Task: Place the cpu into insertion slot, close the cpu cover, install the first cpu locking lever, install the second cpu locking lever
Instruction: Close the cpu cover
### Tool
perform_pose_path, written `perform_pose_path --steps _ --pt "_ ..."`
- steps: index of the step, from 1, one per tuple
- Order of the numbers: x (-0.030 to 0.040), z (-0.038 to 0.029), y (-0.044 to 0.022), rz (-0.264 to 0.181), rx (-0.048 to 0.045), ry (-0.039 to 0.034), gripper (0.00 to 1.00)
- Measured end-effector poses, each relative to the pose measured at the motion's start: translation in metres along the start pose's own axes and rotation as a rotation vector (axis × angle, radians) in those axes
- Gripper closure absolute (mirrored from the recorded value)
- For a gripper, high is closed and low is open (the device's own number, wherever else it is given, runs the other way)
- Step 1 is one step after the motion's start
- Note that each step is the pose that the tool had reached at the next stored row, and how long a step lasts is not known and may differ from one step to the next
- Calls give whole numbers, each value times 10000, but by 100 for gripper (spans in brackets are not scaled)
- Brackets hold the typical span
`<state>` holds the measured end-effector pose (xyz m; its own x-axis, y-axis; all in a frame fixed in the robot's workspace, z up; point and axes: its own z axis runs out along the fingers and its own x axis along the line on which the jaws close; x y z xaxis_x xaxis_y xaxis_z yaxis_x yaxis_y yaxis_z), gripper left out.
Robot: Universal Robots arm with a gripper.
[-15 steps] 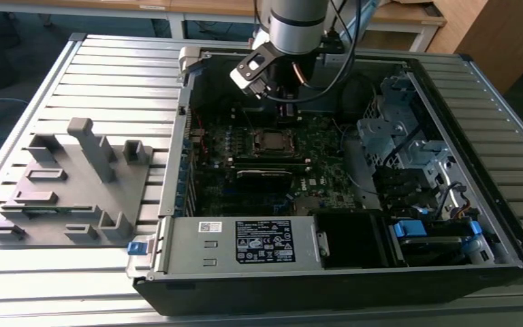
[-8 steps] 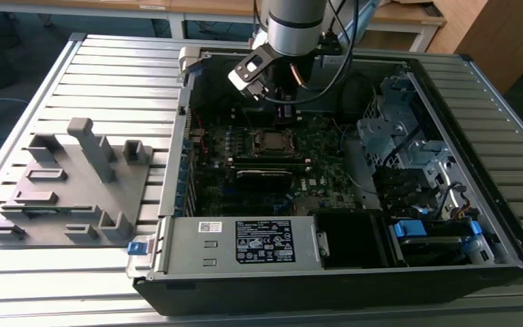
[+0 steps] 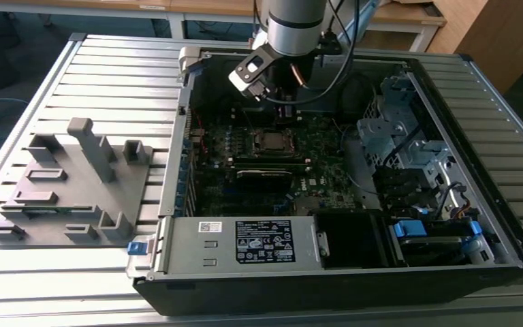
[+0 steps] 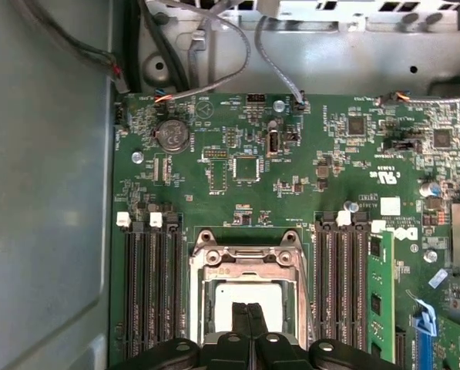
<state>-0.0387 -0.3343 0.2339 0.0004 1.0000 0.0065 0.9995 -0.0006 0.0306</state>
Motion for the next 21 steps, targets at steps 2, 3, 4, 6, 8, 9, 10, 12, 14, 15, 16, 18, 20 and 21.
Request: perform_pose_path --steps 2,3,4,6,8,9,10,12,14,15,16,18,20,21 --pt "0 0 0 -226 1 7 90" --pt "0 0 0 -363 3 10 90" --pt "0 1 0 -495 3 15 90" --pt "0 1 0 -765 6 22 90" --pt "-1 1 0 -926 6 27 90" --pt "0 2 0 -928 6 27 90" --pt "-1 1 0 -929 7 27 90" --pt "-1 1 0 -931 6 28 90" --pt "0 2 0 -933 6 28 90" --pt "0 2 0 -938 6 28 90" --pt "0 1 0 -980 7 29 90" --pt "0 2 0 -1161 8 35 90" --pt "0 2 0 -1411 10 42 90" --pt "0 2 0 -1557 11 47 90"
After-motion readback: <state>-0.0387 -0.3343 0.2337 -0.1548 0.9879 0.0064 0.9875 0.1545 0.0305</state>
